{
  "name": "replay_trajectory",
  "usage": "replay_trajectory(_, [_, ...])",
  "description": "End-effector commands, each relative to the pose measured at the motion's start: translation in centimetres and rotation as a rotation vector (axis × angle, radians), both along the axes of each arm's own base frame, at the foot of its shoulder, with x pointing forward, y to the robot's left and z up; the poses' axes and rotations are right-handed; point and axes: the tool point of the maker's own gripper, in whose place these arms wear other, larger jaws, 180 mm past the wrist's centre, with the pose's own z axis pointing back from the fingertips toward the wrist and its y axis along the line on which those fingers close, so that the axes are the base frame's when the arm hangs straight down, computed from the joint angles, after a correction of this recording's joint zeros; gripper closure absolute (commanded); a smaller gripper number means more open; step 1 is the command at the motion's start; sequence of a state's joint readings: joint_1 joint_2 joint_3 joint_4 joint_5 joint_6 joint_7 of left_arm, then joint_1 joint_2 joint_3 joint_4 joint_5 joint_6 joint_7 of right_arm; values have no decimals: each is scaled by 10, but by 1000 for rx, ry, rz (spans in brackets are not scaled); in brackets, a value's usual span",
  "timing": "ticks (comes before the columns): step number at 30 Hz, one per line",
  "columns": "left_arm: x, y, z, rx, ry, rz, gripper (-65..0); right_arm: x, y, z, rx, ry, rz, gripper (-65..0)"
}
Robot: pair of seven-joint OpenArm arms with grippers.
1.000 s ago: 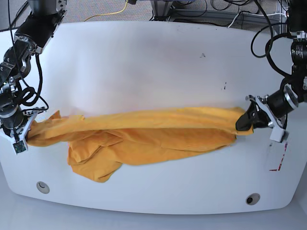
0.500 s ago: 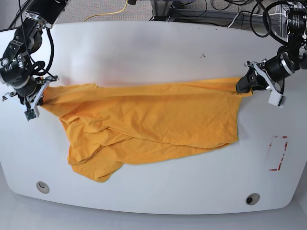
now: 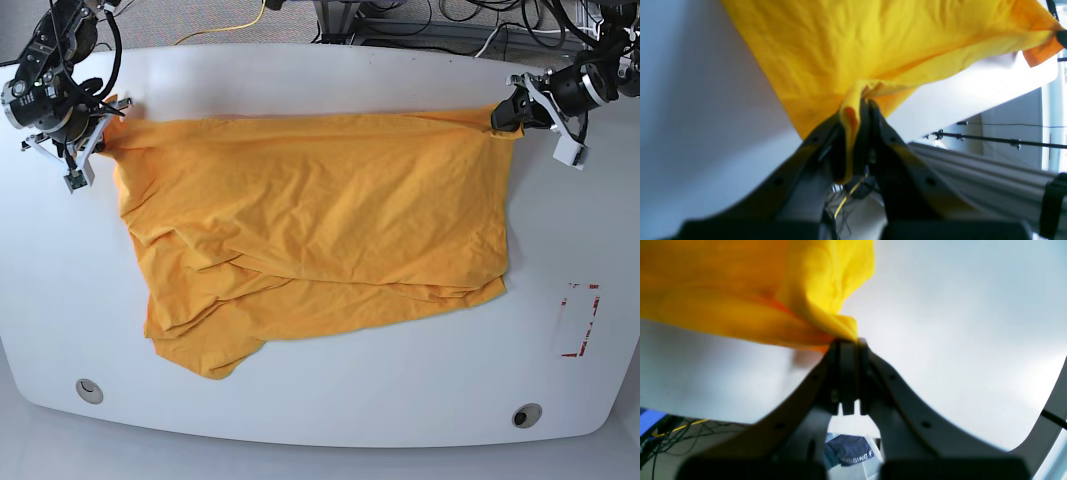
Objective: Layout the t-shirt on the table in an organized manner, then fold the t-shirt properly
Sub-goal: 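Lower the shirt and drag it flat across the table with both grippers, then open both grippers to release the shirt edge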
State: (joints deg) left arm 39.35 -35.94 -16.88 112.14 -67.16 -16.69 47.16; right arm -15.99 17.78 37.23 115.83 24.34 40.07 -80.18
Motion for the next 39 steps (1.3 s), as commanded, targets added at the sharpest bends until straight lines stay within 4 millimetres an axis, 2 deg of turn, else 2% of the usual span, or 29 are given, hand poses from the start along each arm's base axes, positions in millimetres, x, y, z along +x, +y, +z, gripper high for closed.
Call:
replay_trajectory(1, [-7,-4,6,-13,-3,-18,0,-3,-10,8,-43,2,13,0])
replay_trajectory(7, [-32,4,-3,4,70,-2,0,-24,-15,1,-60,68,22,0])
replay_trajectory(16, [-49,4,-9,5,120,0,0,-50,-11,-13,-47,144,25,0])
replay_trajectory(21, [-59,5,-13,6,149,-1,0,-64,-4,-19,-7,174,36,0])
replay_trajectory(30, [-93,7,-21,17,246,-5,0,-106,9,-30,74,267,48,0])
replay_trajectory(34, [-99,7,-23,19,265,-6,0,-117,15,-33,107,289,51,0])
replay_trajectory(39, [-99,8,-22,22,265,-10,0,-118,20,-32,134,284,55,0])
